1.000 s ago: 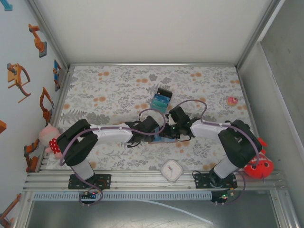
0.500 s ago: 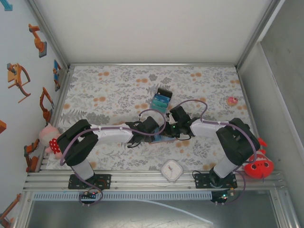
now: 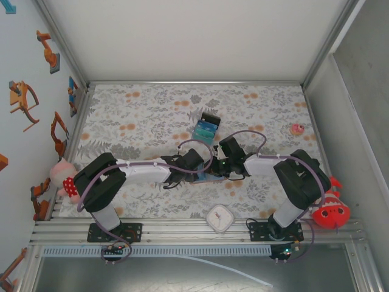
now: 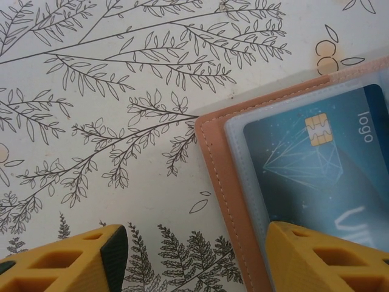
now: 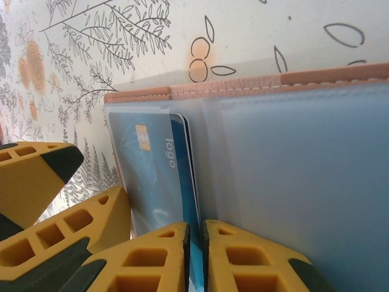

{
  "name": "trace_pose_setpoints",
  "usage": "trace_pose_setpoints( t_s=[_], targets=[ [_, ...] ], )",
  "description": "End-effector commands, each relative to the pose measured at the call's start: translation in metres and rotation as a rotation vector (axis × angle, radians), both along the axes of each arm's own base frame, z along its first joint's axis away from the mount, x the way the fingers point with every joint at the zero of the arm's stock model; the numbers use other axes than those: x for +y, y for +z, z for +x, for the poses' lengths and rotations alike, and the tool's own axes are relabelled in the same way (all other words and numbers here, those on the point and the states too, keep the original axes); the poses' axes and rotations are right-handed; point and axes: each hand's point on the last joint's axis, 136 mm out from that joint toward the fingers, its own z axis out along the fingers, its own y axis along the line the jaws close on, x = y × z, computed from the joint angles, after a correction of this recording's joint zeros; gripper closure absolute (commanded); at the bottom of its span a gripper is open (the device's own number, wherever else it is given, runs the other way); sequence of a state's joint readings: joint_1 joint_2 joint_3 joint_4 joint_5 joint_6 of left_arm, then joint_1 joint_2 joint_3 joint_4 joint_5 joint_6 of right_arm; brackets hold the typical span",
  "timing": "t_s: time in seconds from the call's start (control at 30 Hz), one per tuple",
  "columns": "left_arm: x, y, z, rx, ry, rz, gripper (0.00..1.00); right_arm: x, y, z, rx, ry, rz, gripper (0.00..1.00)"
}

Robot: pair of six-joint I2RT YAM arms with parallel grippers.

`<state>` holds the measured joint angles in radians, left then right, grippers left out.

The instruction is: Take the credit cards out of the card holder

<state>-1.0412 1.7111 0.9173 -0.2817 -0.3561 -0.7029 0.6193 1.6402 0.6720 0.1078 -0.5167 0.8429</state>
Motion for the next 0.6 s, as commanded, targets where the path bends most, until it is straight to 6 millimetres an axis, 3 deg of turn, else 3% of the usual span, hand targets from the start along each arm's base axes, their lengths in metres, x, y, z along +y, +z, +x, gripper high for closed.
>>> trace_pose_setpoints(
  t_s=[0.0, 0.33, 0.57],
  targets=[
    [0.010, -0.016, -0.010, 0.051, -0.002, 0.073, 0.38, 0.010, 0.005, -0.004, 0.011, 0.021, 0.070, 0.86],
    [0.012, -0.019, -0.011, 0.058, 0.001, 0.087, 0.39, -0.017, -0.011, -0.004, 0.014, -0.025, -0.079, 0.85],
    [0.011, -0.020, -0.011, 0.059, 0.000, 0.086, 0.39, -0.007, -0.009, -0.005, 0.023, -0.014, -0.009, 0.85]
  ],
)
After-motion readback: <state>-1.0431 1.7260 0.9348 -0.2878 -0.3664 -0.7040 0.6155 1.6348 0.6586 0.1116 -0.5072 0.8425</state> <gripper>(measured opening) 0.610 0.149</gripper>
